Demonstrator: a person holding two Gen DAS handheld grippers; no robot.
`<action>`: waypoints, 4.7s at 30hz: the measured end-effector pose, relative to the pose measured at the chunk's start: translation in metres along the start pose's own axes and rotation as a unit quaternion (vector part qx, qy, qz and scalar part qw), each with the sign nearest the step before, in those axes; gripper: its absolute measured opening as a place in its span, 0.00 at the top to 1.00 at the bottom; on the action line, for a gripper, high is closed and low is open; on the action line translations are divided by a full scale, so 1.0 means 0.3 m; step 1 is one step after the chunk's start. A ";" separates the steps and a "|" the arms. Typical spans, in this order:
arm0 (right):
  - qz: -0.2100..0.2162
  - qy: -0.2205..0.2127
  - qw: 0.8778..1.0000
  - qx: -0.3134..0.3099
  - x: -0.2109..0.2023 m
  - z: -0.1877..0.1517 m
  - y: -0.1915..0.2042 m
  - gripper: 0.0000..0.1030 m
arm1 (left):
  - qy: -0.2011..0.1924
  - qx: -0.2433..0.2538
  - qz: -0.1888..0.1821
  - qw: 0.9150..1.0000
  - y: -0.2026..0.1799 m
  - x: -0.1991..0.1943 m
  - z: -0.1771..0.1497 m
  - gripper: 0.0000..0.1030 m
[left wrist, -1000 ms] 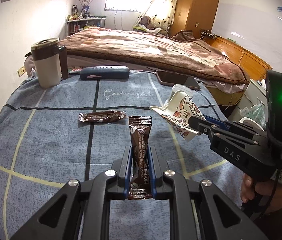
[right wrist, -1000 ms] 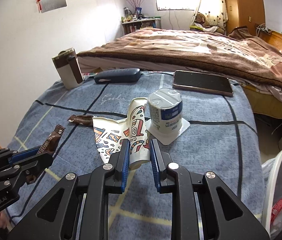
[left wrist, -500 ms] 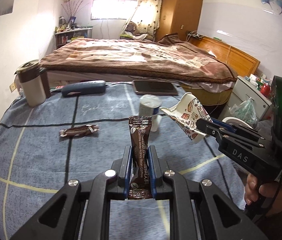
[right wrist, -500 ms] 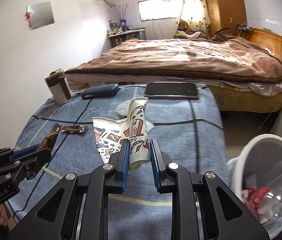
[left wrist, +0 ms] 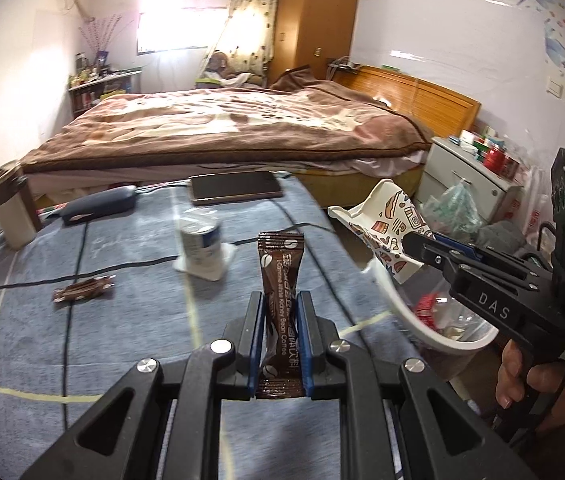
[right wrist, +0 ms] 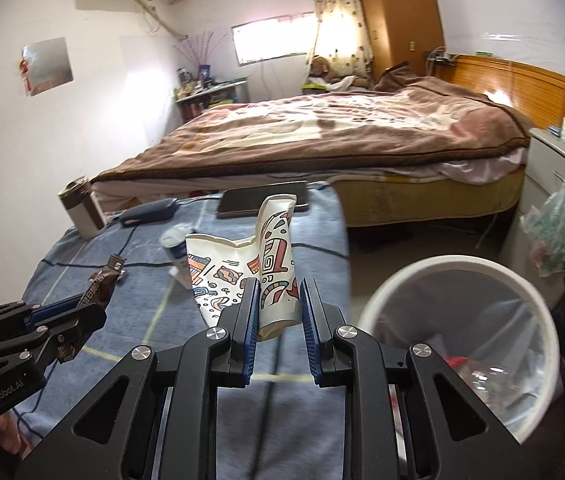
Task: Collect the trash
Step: 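Carry the wrapper and paper cup over the white bin and open both tools, then move both tools back over the bed toward the second wrapper and yogurt cup, then grasp the second chocolate wrapper with the left tool while the right tool grasps the white yogurt cup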
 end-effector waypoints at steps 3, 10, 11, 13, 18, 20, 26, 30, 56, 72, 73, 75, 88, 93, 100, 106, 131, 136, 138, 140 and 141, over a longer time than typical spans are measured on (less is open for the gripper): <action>-0.013 -0.007 1.000 0.006 -0.024 0.010 -0.051 0.78 | -0.001 0.011 -0.012 1.000 -0.064 0.021 0.022 0.84; -0.049 -0.023 0.998 0.033 -0.074 0.037 -0.201 0.78 | 0.000 0.034 -0.042 0.999 -0.218 0.080 0.072 0.84; -0.053 -0.025 0.998 0.036 -0.077 0.039 -0.218 0.78 | 0.000 0.037 -0.046 0.998 -0.242 0.089 0.081 0.84; -0.065 -0.026 0.997 0.042 -0.090 0.040 -0.262 0.78 | 0.001 0.041 -0.055 0.998 -0.285 0.109 0.098 0.84; -0.090 -0.028 0.994 0.057 -0.108 0.048 -0.359 0.78 | 0.004 0.046 -0.078 0.996 -0.379 0.155 0.133 0.84; -0.101 -0.023 0.993 0.058 -0.108 0.047 -0.391 0.78 | 0.008 0.050 -0.083 0.995 -0.413 0.173 0.140 0.84; -0.127 -0.008 0.989 0.074 -0.105 0.026 -0.492 0.78 | 0.028 0.056 -0.105 0.992 -0.516 0.248 0.142 0.84; -0.142 0.005 0.986 0.083 -0.094 0.009 -0.556 0.78 | 0.042 0.064 -0.108 0.991 -0.567 0.294 0.129 0.84; -0.163 0.035 0.982 0.089 -0.093 -0.022 -0.655 0.54 | 0.055 0.063 -0.104 0.991 -0.625 0.352 0.127 0.54; -0.145 0.007 0.985 0.091 -0.126 -0.007 -0.574 0.54 | 0.026 0.051 -0.091 0.994 -0.561 0.249 0.119 0.53; -0.145 0.006 0.985 0.090 -0.128 -0.009 -0.566 0.54 | 0.024 0.052 -0.088 0.994 -0.554 0.241 0.118 0.53; -0.144 0.005 0.986 0.088 -0.129 -0.012 -0.554 0.54 | 0.023 0.050 -0.086 0.995 -0.541 0.230 0.116 0.53; -0.120 -0.009 0.991 0.065 -0.142 -0.002 -0.424 0.54 | 0.002 0.030 -0.064 0.998 -0.413 0.138 0.085 0.53; -0.103 -0.011 0.993 0.054 -0.129 -0.002 -0.354 0.54 | -0.006 0.024 -0.040 0.999 -0.330 0.097 0.067 0.52; -0.074 -0.006 0.997 0.033 -0.075 -0.003 -0.236 0.54 | -0.009 0.001 -0.008 1.000 -0.173 0.056 0.037 0.51; -0.057 -0.001 0.998 0.016 -0.048 -0.005 -0.156 0.54 | -0.007 -0.022 0.014 1.000 -0.050 0.033 0.005 0.51; 0.024 0.069 0.996 -0.050 0.219 -0.078 0.230 0.47 | 0.016 -0.102 0.108 0.989 0.533 -0.024 -0.159 0.46; 0.042 0.080 0.994 -0.055 0.275 -0.081 0.298 0.46 | 0.028 -0.101 0.107 0.989 0.609 0.009 -0.173 0.40; 0.042 0.083 0.994 -0.061 0.302 -0.079 0.319 0.45 | 0.028 -0.104 0.107 0.988 0.638 0.024 -0.176 0.40; 0.044 0.083 0.993 -0.065 0.331 -0.073 0.342 0.43 | 0.032 -0.106 0.101 0.989 0.660 0.046 -0.180 0.40; 0.046 0.084 0.993 -0.066 0.342 -0.073 0.347 0.41 | 0.036 -0.105 0.101 0.989 0.675 0.058 -0.185 0.39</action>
Point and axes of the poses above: each gripper's, at about its wrist camera, not at the fingertips, and x roughly the way its jaws point, y to its left, z to its top, the point moved 9 cm from there along x, roughly the way its jaws point, and after that the axes turned 11 degrees about x, right-handed, at the moved point
